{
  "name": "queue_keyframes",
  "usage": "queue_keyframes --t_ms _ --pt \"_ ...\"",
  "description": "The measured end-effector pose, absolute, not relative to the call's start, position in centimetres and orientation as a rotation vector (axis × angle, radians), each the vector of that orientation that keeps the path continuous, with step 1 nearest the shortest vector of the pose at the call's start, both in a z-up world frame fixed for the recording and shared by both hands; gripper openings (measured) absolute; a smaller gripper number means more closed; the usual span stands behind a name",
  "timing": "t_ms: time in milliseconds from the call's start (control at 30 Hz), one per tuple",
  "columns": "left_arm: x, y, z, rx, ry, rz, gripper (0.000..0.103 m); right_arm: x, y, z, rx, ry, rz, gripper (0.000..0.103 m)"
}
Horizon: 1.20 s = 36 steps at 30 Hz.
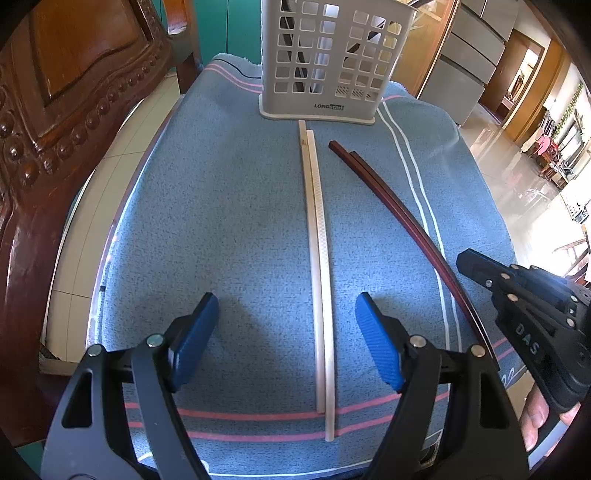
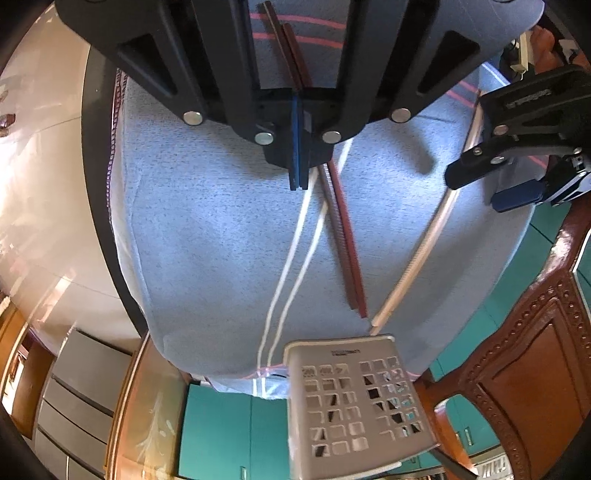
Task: Organize utensils
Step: 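Close the right tool on a dark red chopstick beside the wooden ones, then close the left tool on a light wooden chopstick while the right tool holds its dark red one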
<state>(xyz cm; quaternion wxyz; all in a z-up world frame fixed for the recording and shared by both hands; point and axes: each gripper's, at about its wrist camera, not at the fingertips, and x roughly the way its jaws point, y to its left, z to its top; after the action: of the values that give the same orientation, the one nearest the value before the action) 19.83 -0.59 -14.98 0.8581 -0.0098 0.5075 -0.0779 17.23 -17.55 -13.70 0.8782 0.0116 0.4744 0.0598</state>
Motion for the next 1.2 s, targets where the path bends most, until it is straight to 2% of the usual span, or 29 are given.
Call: queue_keyframes --t_ms 267,367,400,433,467,667,733,1200 --pt "19.8 -0.7 -15.2 -0.017 1.07 -0.163 0.077 17.4 -17.8 -13.2 0.054 0.982 0.135 0.003" --pt "19.8 -0.7 -15.3 -0.016 1.073 -0.162 0.078 18.2 -18.1 -13.2 0.061 0.974 0.137 0.023" --pt "19.7 -0.8 -15.3 -0.014 1.074 -0.162 0.078 18.7 -18.0 -13.2 0.058 0.976 0.131 0.033" --pt "19.6 -0.9 -15.3 -0.009 1.073 -0.162 0.078 19.1 -17.8 -13.3 0.052 0.983 0.126 0.038" --pt "19.6 -0.9 -15.4 -0.005 1.073 -0.162 0.079 19.8 -17.4 -13.4 0.043 0.991 0.125 0.039" --pt "19.6 -0.8 -15.4 -0.007 1.073 -0.16 0.08 21.4 -15.4 -14.9 -0.016 1.02 0.117 0.036" --pt "19.5 -0.7 -15.4 -0.009 1.074 -0.159 0.08 21.2 -15.0 -14.9 -0.026 1.011 0.138 0.016" --pt "19.6 -0.8 -15.3 -0.004 1.071 -0.161 0.083 20.2 -19.0 -14.9 0.139 1.044 0.08 0.012"
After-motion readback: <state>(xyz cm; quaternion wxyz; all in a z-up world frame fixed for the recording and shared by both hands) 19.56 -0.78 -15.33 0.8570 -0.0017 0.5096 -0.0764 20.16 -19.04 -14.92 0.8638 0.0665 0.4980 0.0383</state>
